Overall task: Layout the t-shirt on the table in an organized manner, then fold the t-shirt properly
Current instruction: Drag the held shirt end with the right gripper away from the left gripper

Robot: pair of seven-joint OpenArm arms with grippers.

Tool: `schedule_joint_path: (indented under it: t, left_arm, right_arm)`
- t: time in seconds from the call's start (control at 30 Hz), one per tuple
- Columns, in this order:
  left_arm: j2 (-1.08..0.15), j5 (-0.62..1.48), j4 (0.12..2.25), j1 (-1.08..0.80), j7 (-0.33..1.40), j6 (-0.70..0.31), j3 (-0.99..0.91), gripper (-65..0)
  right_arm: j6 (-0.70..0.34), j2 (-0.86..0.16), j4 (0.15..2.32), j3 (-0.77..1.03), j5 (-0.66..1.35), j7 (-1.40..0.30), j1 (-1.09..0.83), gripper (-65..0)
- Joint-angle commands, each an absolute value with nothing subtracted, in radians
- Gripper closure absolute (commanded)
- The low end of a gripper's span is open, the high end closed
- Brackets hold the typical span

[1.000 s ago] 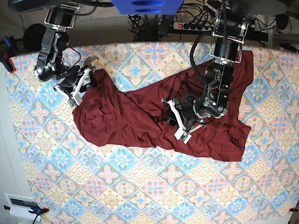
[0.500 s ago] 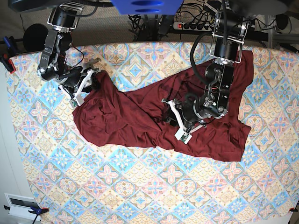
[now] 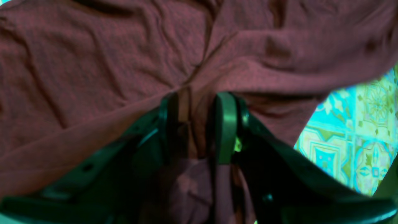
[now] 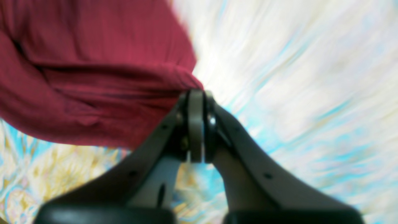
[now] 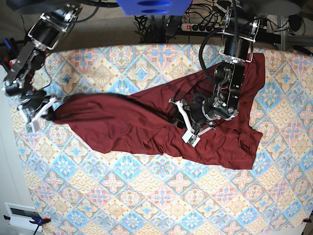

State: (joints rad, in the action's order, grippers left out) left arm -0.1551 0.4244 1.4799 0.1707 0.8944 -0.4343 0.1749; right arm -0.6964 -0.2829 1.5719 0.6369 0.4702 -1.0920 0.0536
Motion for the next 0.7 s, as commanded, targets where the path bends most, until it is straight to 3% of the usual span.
schedule_joint_path:
  t: [0.0,0.2,0.5,0.6,0.67]
  left_arm:
    - [-0.157,0.440,1.511,0.193,0.878,-0.438,0.174,-17.9]
    - [-0.188,0.440,1.575,0.185,0.880,-0.440,0.309,-17.9]
    - [-0.217,0.437,1.618,0.139,0.874,-0.440,0.317,-17.9]
    - [-0.237,0.437,1.623,0.136,0.875,-0.440,0.315,-17.9]
    - [-0.242,0.438,1.624,0.133,0.878,-0.440,0.315,-17.9]
  right_arm:
    - [-0.698,-0.309,1.581,0.647,0.461,-1.096,0.053,0.0]
    - [-0.698,-0.360,1.455,0.647,0.444,-1.087,0.113,0.0]
    - [-0.698,-0.358,1.414,0.647,0.197,-1.040,0.202,-0.2]
    - [-0.698,-0.355,1.425,0.642,0.166,-1.044,0.208,-5.8]
    - [-0.698,-0.354,1.428,0.642,0.171,-1.046,0.206,-12.8]
